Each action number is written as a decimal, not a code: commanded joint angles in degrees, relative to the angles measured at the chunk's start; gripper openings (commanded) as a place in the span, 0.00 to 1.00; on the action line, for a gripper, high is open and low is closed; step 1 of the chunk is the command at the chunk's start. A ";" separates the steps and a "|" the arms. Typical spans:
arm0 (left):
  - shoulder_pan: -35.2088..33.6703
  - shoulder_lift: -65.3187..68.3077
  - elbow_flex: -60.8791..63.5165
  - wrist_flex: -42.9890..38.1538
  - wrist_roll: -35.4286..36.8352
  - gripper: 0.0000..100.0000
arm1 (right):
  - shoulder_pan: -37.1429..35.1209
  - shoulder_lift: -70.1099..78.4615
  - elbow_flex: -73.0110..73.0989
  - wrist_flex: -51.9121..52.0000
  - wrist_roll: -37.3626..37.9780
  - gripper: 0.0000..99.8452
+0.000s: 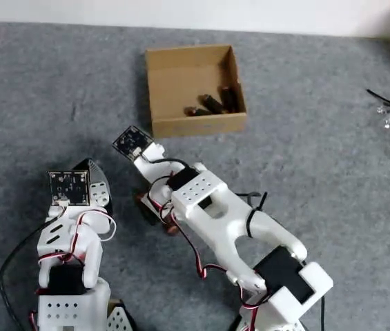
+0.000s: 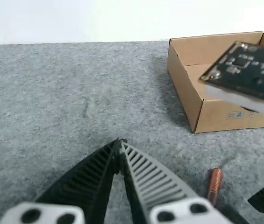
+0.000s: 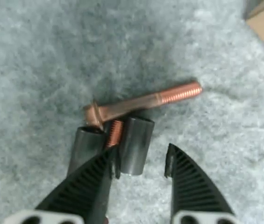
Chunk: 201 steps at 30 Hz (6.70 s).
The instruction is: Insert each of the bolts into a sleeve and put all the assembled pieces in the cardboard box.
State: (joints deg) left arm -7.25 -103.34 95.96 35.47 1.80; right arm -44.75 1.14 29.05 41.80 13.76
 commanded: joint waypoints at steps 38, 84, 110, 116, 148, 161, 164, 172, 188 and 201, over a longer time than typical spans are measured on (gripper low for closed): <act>-0.57 -0.04 0.57 -1.23 -0.09 0.02 | 5.32 7.52 -5.93 -4.53 0.44 0.00; 10.07 0.75 -1.89 3.96 -13.10 0.02 | 16.31 -72.31 47.60 -1.98 0.79 0.01; 18.59 63.60 -27.47 -7.65 9.76 0.02 | 16.31 -77.23 54.99 -5.23 0.88 0.01; 21.23 65.63 -33.80 3.52 29.54 0.15 | 16.31 -77.14 55.08 -5.49 3.69 0.01; 34.86 68.09 -35.56 21.54 46.33 0.17 | 16.40 -76.97 58.95 -10.33 4.04 0.01; 32.84 68.26 -27.74 4.66 46.95 0.17 | 16.40 -77.14 58.95 -10.24 4.04 0.01; 32.66 68.26 -27.74 4.66 46.95 0.17 | 16.40 -77.14 58.95 -10.24 4.04 0.01; 32.57 68.26 -27.21 6.15 47.03 0.17 | 16.40 -77.14 59.03 -10.33 4.04 0.01; 32.57 76.09 -29.93 6.15 48.97 0.17 | 16.40 -77.14 59.03 -10.33 4.04 0.01; 27.82 87.43 -36.44 6.15 50.55 0.17 | 16.40 -77.14 59.03 -10.33 4.04 0.01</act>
State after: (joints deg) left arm 22.55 -17.19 61.58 41.54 51.91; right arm -29.01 -74.90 88.48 33.45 16.66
